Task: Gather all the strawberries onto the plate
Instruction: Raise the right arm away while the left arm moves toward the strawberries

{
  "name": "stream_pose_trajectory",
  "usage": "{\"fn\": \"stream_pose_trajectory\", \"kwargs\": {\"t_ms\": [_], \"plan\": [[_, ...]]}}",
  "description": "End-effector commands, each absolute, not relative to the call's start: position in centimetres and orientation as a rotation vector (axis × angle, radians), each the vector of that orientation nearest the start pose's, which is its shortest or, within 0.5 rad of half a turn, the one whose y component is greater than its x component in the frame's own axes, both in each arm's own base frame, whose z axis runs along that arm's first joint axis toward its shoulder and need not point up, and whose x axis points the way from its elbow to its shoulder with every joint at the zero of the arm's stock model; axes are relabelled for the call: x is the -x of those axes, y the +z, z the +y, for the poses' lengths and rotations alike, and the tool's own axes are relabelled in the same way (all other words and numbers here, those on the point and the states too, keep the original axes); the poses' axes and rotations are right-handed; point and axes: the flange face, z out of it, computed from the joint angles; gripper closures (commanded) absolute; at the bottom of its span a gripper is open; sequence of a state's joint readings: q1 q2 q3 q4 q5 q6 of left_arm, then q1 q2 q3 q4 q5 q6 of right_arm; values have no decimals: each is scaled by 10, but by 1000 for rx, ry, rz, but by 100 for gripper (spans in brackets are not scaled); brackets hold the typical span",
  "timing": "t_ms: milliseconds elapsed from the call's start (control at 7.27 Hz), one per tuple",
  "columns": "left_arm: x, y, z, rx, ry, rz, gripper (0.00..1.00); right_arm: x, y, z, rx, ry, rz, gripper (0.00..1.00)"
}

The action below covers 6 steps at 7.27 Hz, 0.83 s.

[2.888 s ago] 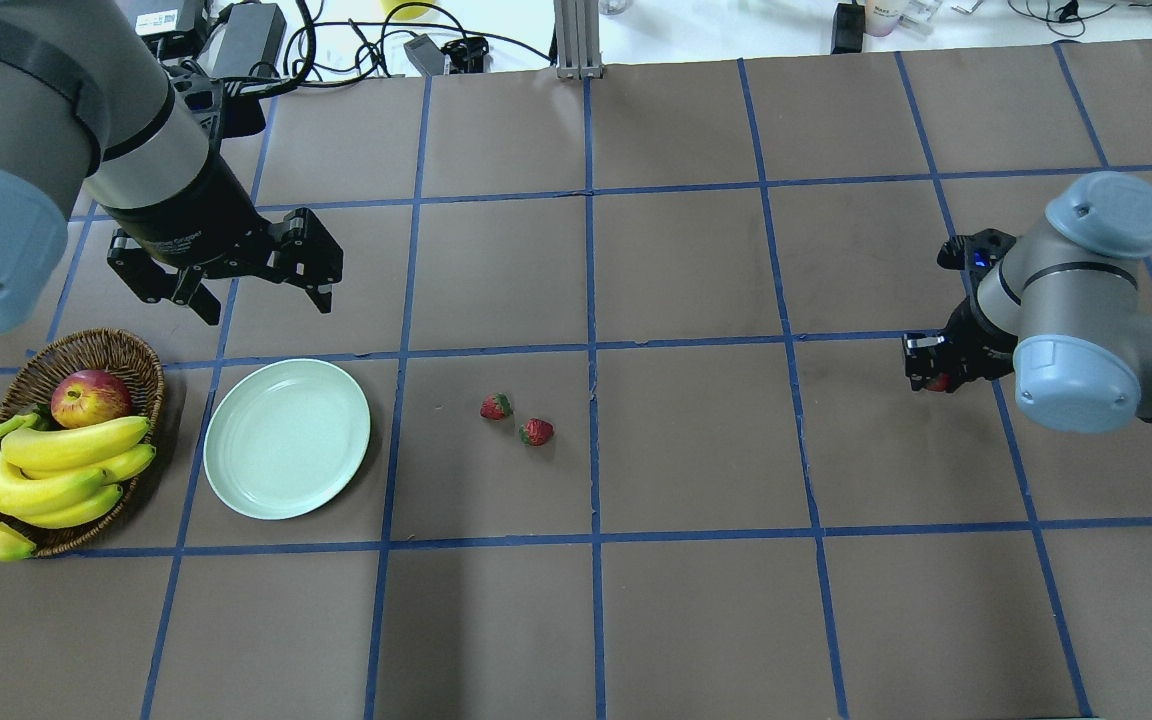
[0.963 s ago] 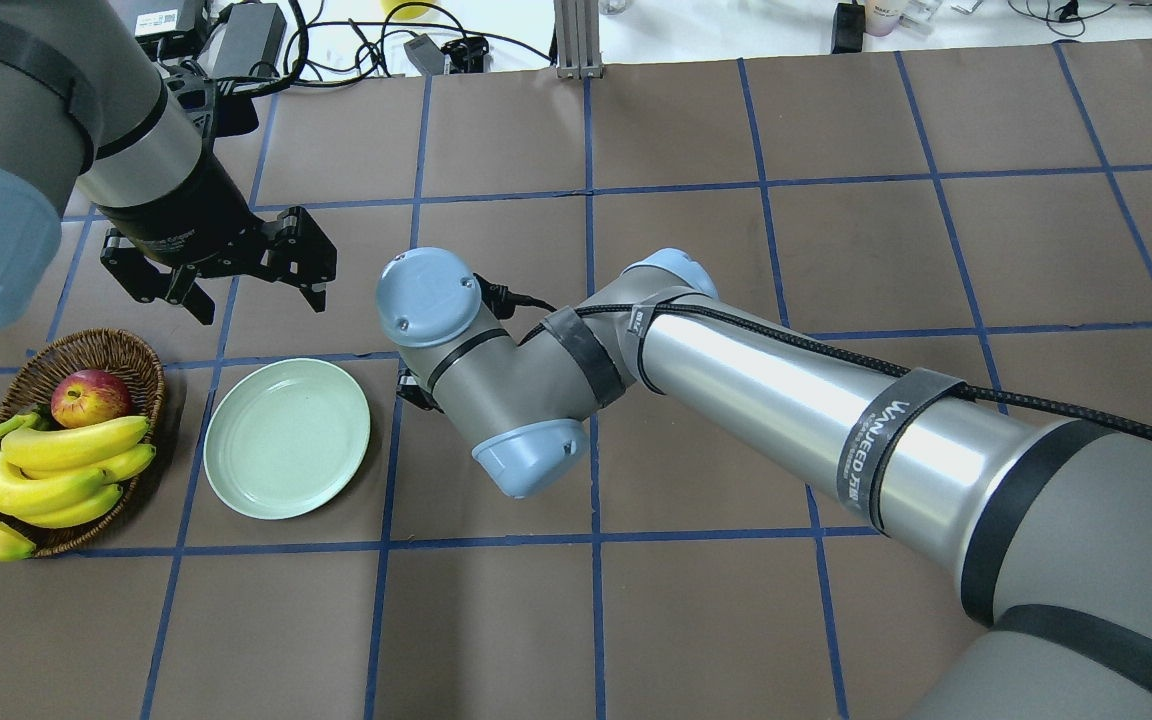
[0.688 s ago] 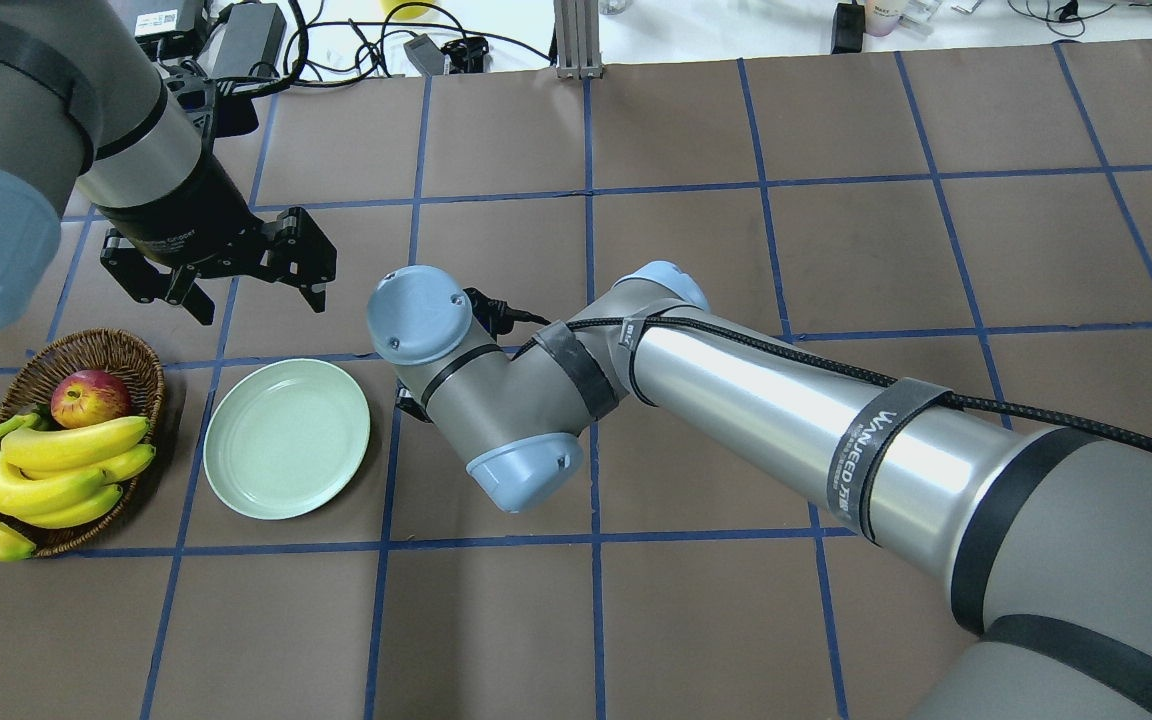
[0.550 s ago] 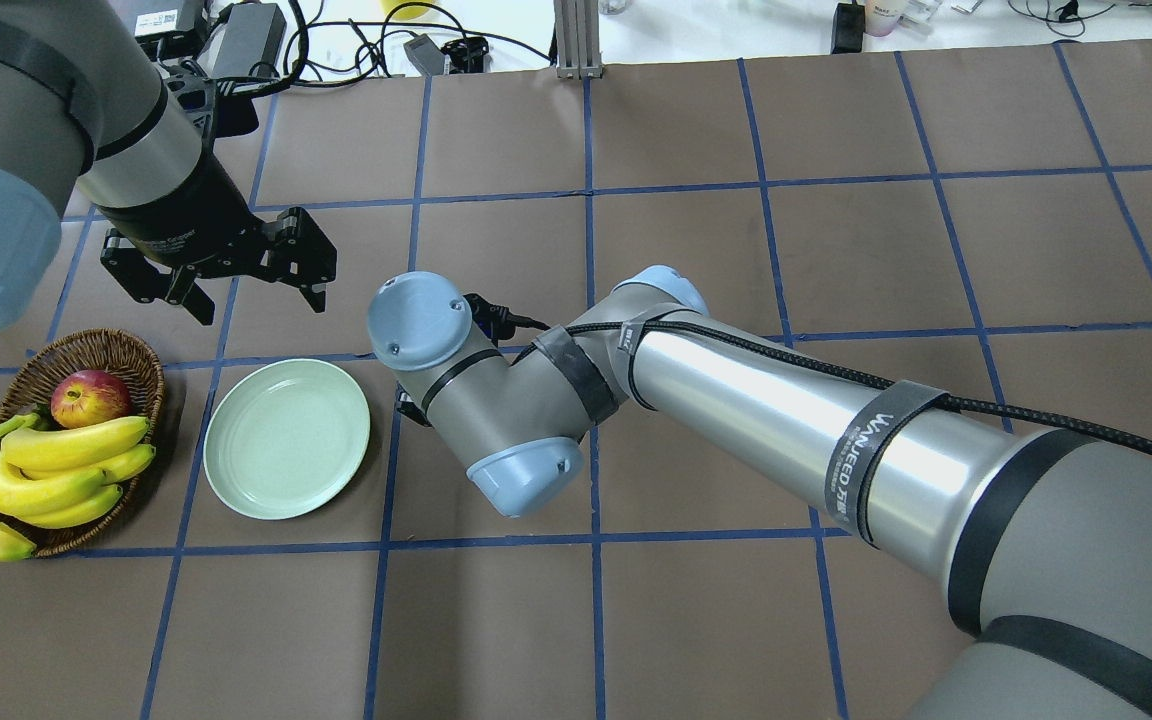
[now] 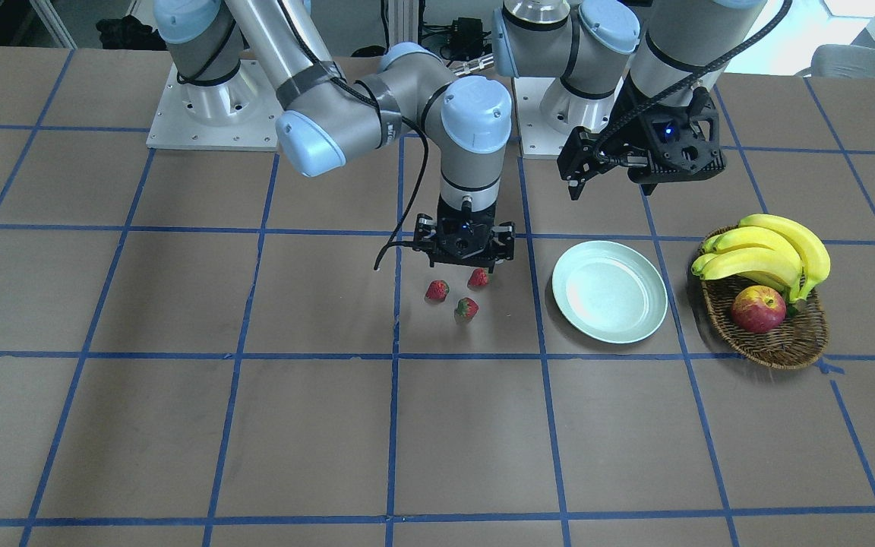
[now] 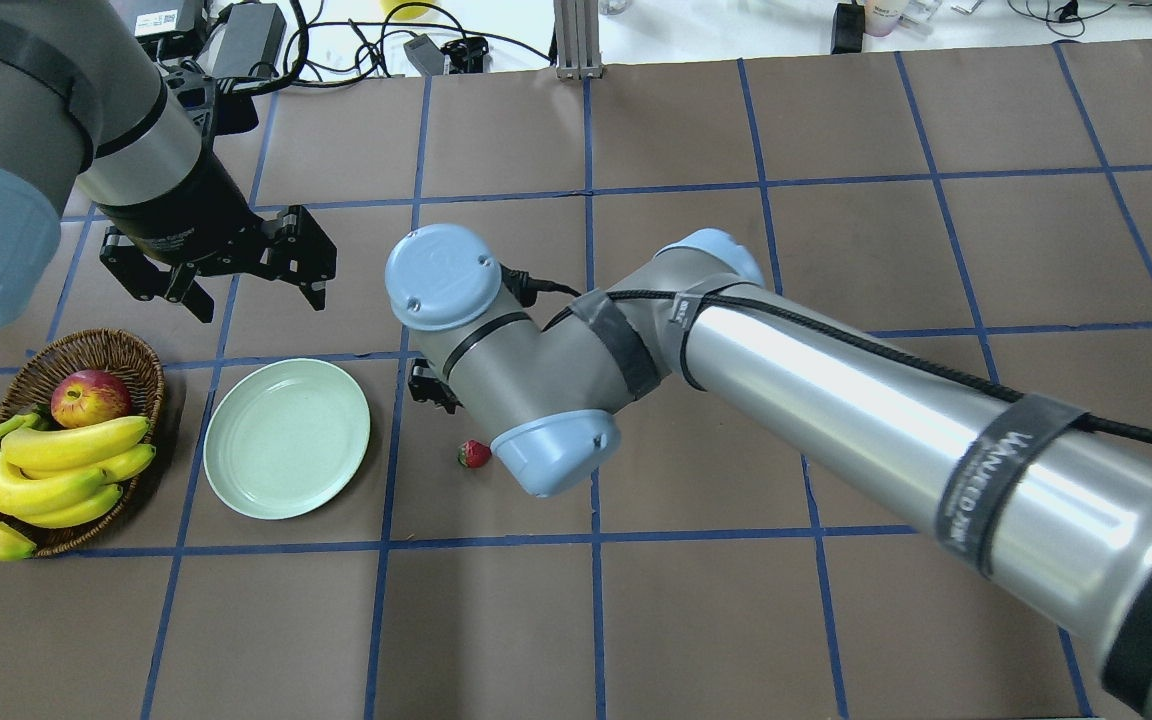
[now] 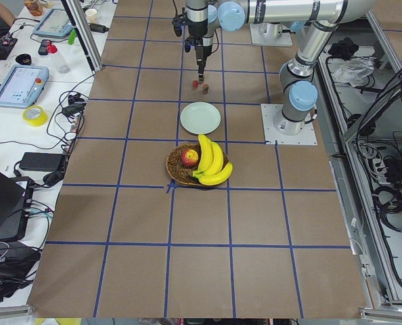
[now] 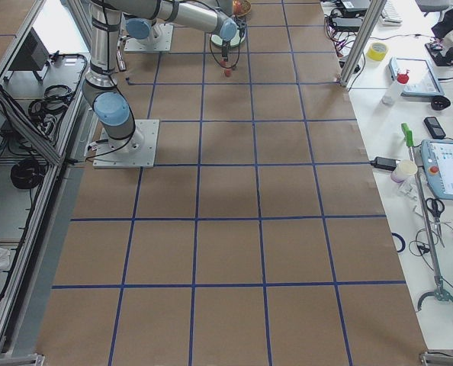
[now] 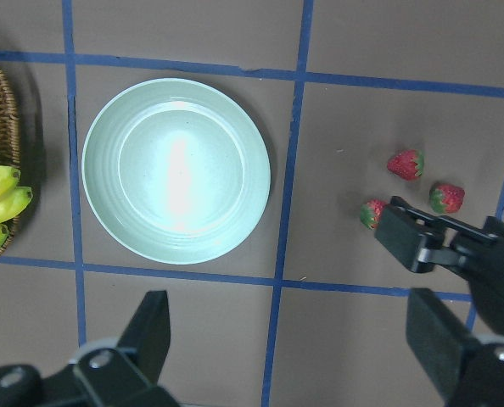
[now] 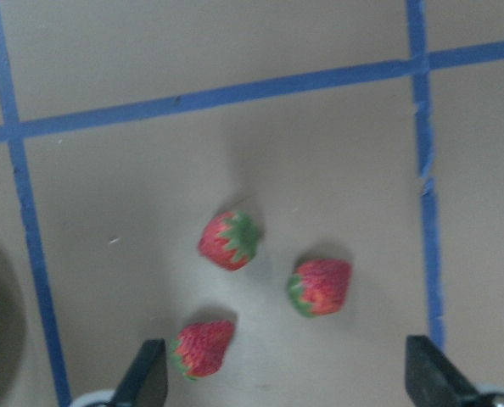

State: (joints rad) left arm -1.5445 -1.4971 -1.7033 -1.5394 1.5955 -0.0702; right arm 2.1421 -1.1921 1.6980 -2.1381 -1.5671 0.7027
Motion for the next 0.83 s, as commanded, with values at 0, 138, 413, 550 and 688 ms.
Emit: {"fn": "stream_pose_trajectory", "kwargs": {"t_ms": [0,138,413,550,688], "plan": [[119,457,-462,147,54,3112,0,-311,346,-486,-58,-19,3120,0],[115,459,-466,159,37,3108,0,-250,363,-509,23,-28,3130,0],[107,446,-478,189,14,3126,0,-152,439,-518,11,-56,3103,0],[107,434,-480,208,50,3123,0,-134,487,-513,43,-49,3108,0],[111,417,-480,186,91,3136,0,-126,531,-508,114,17,3119,0]]}}
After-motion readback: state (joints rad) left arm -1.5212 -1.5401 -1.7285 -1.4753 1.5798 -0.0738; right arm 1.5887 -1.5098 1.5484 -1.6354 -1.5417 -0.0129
